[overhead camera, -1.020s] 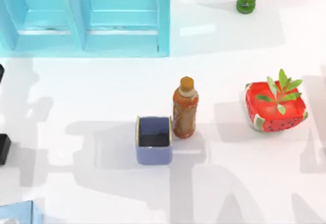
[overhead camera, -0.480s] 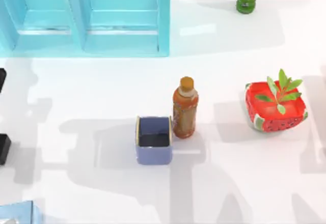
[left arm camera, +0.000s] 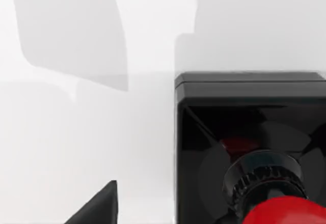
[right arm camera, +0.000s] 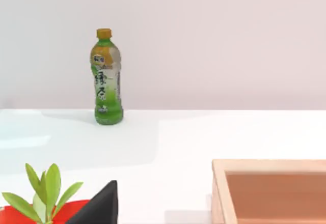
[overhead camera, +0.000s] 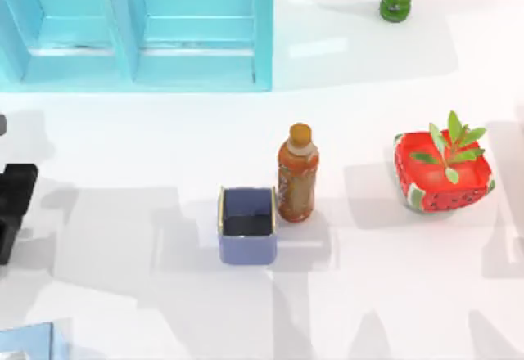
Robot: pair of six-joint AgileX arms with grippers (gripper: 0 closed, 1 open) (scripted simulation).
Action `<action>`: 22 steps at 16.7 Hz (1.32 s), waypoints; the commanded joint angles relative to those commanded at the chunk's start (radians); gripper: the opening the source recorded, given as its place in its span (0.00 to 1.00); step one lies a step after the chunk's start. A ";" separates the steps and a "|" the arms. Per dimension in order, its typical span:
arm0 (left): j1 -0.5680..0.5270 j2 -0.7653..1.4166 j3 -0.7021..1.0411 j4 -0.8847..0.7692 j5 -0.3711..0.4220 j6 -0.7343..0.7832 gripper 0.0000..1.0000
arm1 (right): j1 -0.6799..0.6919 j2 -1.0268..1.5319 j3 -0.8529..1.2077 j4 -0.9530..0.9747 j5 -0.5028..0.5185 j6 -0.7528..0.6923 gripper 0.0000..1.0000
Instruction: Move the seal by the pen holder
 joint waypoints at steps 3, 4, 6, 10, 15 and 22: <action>0.000 0.004 -0.011 0.013 0.000 0.000 1.00 | 0.000 0.000 0.000 0.000 0.000 0.000 1.00; 0.000 0.004 -0.011 0.013 0.000 0.000 1.00 | 0.000 0.000 0.000 0.000 0.000 0.000 1.00; 0.000 0.004 -0.011 0.013 0.000 0.000 0.92 | 0.000 0.000 0.000 0.000 0.000 0.000 1.00; 0.000 0.004 -0.011 0.013 0.000 0.000 0.62 | 0.000 0.000 0.000 0.000 0.000 0.000 1.00; 0.000 0.004 -0.011 0.013 0.000 0.000 0.25 | 0.000 0.000 0.000 0.000 0.000 0.000 1.00; 0.000 0.004 -0.011 0.013 0.000 0.000 0.00 | 0.000 0.000 0.000 0.000 0.000 0.000 1.00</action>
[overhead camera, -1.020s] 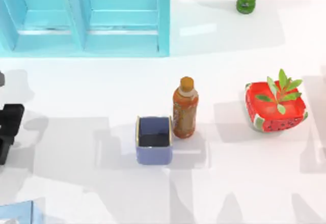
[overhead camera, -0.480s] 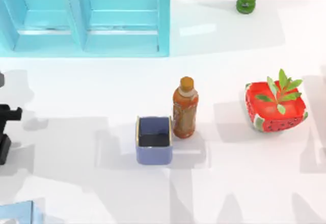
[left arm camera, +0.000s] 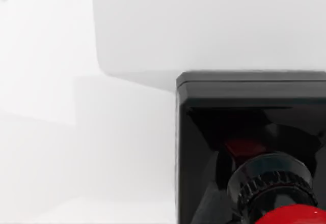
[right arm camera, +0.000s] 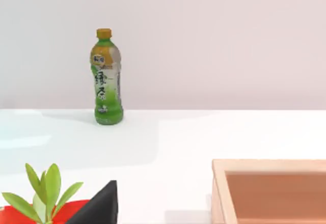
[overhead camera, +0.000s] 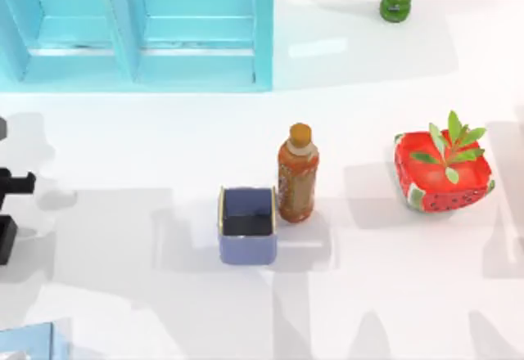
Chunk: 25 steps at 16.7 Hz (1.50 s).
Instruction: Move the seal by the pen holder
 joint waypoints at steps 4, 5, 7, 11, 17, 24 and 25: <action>0.000 0.000 0.000 0.000 0.000 0.000 0.00 | 0.000 0.000 0.000 0.000 0.000 0.000 1.00; -0.002 -0.001 0.000 0.000 0.000 0.001 0.00 | 0.000 0.000 0.000 0.000 0.000 0.000 1.00; -0.016 0.000 0.016 -0.016 0.000 -0.013 0.00 | 0.000 0.000 0.000 0.000 0.000 0.000 1.00; -0.150 -0.005 0.168 -0.175 0.000 -0.143 0.00 | 0.000 0.000 0.000 0.000 0.000 0.000 1.00; -0.414 -0.047 0.455 -0.515 0.000 -0.413 0.00 | 0.000 0.000 0.000 0.000 0.000 0.000 1.00; -0.453 -0.055 0.495 -0.552 0.001 -0.453 0.00 | 0.000 0.000 0.000 0.000 0.000 0.000 1.00; -0.461 -0.045 0.496 -0.543 0.000 -0.462 0.00 | 0.000 0.000 0.000 0.000 0.000 0.000 1.00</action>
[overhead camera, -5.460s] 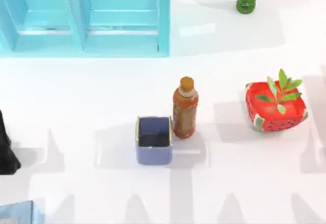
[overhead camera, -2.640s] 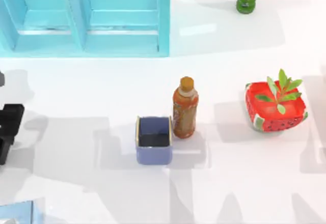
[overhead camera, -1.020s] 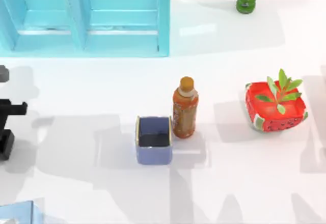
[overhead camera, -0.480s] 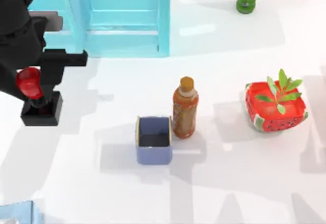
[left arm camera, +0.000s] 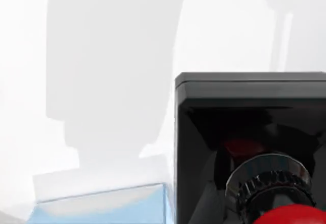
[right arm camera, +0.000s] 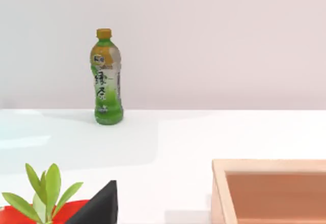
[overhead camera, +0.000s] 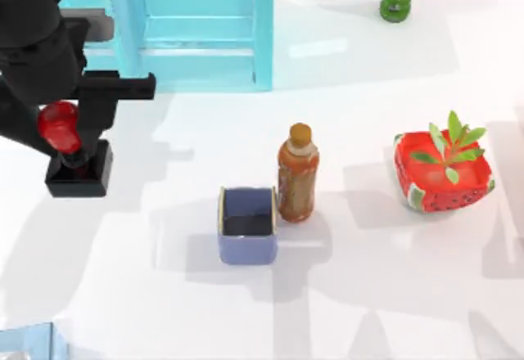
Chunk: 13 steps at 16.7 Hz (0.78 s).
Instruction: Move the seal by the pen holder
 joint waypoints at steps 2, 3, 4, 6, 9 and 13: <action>-0.028 0.032 0.003 0.032 -0.001 -0.027 0.00 | 0.000 0.000 0.000 0.000 0.000 0.000 1.00; -0.045 0.052 0.003 0.053 -0.001 -0.043 0.00 | 0.000 0.000 0.000 0.000 0.000 0.000 1.00; -0.060 0.071 0.001 0.070 0.000 -0.058 0.00 | 0.000 0.000 0.000 0.000 0.000 0.000 1.00; -0.085 0.104 -0.005 0.094 0.003 -0.083 0.00 | 0.000 0.000 0.000 0.000 0.000 0.000 1.00; -0.132 0.162 -0.008 0.153 0.004 -0.130 0.00 | 0.000 0.000 0.000 0.000 0.000 0.000 1.00; -0.175 0.201 -0.009 0.213 0.001 -0.172 0.00 | 0.000 0.000 0.000 0.000 0.000 0.000 1.00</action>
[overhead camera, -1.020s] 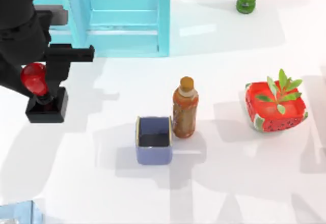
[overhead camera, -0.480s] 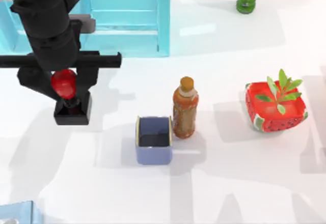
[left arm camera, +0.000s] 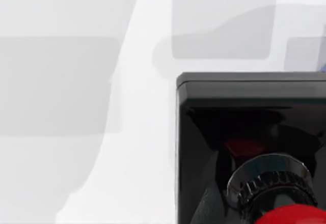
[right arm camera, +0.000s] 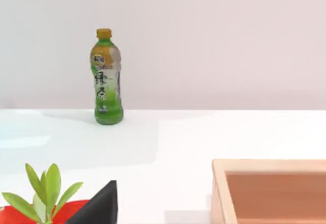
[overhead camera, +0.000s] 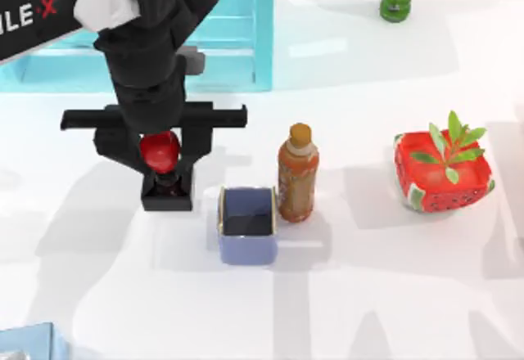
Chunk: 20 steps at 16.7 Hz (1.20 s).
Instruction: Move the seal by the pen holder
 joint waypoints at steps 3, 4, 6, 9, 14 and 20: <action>0.005 -0.004 0.000 -0.002 0.001 0.003 0.00 | 0.000 0.000 0.000 0.000 0.000 0.000 1.00; 0.005 -0.004 -0.002 0.001 0.001 0.003 0.00 | 0.000 0.000 0.000 0.000 0.000 0.000 1.00; 0.004 -0.001 -0.018 0.021 0.001 0.002 0.00 | 0.000 0.000 0.000 0.000 0.000 0.000 1.00; 0.001 0.007 -0.044 0.050 0.000 0.001 0.00 | 0.000 0.000 0.000 0.000 0.000 0.000 1.00; 0.001 0.008 -0.048 0.057 0.000 0.001 0.08 | 0.000 0.000 0.000 0.000 0.000 0.000 1.00; 0.001 0.008 -0.048 0.057 0.000 0.001 0.53 | 0.000 0.000 0.000 0.000 0.000 0.000 1.00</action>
